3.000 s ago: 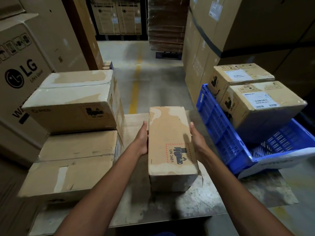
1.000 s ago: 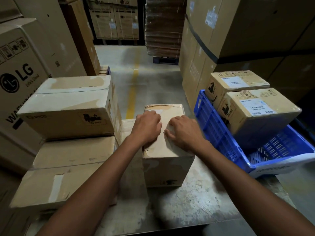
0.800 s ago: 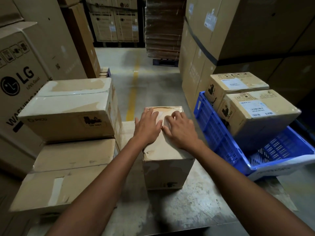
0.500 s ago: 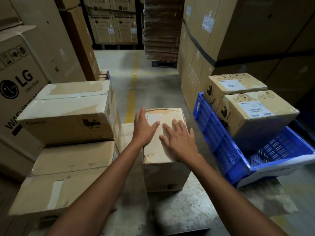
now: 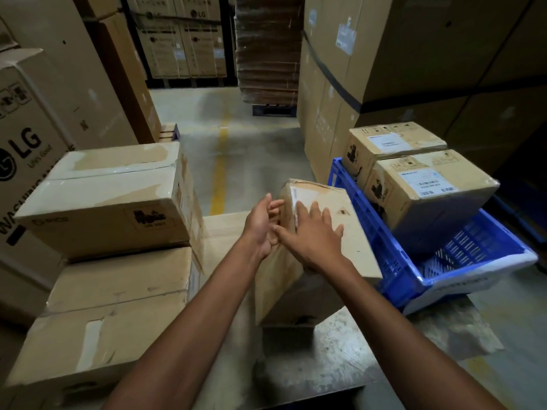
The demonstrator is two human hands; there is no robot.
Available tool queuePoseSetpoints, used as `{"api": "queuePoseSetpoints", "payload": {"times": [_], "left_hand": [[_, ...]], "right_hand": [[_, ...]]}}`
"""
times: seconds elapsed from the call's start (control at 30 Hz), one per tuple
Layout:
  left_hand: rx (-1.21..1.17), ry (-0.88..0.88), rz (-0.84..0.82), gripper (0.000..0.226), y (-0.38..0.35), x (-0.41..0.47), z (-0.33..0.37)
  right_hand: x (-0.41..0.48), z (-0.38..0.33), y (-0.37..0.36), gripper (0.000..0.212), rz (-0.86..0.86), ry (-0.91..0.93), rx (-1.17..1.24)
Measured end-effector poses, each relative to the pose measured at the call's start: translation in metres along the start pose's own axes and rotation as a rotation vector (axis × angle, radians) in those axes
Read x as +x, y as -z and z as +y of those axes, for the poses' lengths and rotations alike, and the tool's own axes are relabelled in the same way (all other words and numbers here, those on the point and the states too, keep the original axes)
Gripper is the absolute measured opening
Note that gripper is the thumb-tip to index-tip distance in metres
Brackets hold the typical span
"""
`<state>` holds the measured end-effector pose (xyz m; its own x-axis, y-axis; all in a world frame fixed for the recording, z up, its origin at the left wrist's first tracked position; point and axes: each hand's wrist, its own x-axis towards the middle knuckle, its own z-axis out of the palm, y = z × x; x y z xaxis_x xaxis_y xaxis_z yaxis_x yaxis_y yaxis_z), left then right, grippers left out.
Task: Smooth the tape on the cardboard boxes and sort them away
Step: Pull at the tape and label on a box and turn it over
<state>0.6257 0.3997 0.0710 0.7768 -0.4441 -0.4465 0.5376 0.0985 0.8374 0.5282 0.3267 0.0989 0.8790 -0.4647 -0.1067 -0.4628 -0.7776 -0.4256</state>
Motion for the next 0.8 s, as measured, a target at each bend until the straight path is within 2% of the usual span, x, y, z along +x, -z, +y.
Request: {"api": "queuePoseSetpoints", "payload": {"times": [0.1,0.17,0.23,0.27,0.3,0.4,0.5,0.53,0.63,0.8], "left_hand": [[0.288,-0.023,0.136,0.037,0.009,0.013,-0.033],[0.508,0.063,0.281,0.065,0.035,0.039,-0.08],[0.52,0.202,0.375,0.088,0.068,0.078,-0.141],[0.471,0.244,0.357,0.089,0.076,0.078,-0.157],[0.414,0.233,0.338,0.08,0.074,0.071,-0.163],[0.414,0.15,0.375,0.06,0.044,0.018,-0.137],[0.601,0.004,0.52,0.048,0.034,-0.006,-0.107],[0.668,-0.04,0.552,0.044,0.035,-0.012,-0.097],[0.748,-0.184,0.653,0.045,0.038,-0.032,-0.07],[0.848,-0.353,0.803,0.05,0.043,-0.089,-0.02]], "right_hand": [[0.004,0.031,0.014,0.068,0.075,-0.008,0.068],[0.006,0.05,0.019,0.065,0.085,-0.004,0.126],[0.005,0.065,0.023,0.064,0.084,0.005,0.183],[0.005,0.072,0.025,0.064,0.09,0.008,0.222],[0.003,0.078,0.029,0.064,0.094,0.003,0.259],[-0.001,0.101,0.042,0.065,0.079,-0.038,0.373],[-0.007,0.13,0.048,0.072,0.055,-0.096,0.662],[-0.009,0.14,0.047,0.066,0.055,-0.104,0.773],[-0.02,0.155,0.045,0.042,0.053,-0.093,0.984],[-0.034,0.13,0.044,0.053,0.022,0.002,1.18]]}}
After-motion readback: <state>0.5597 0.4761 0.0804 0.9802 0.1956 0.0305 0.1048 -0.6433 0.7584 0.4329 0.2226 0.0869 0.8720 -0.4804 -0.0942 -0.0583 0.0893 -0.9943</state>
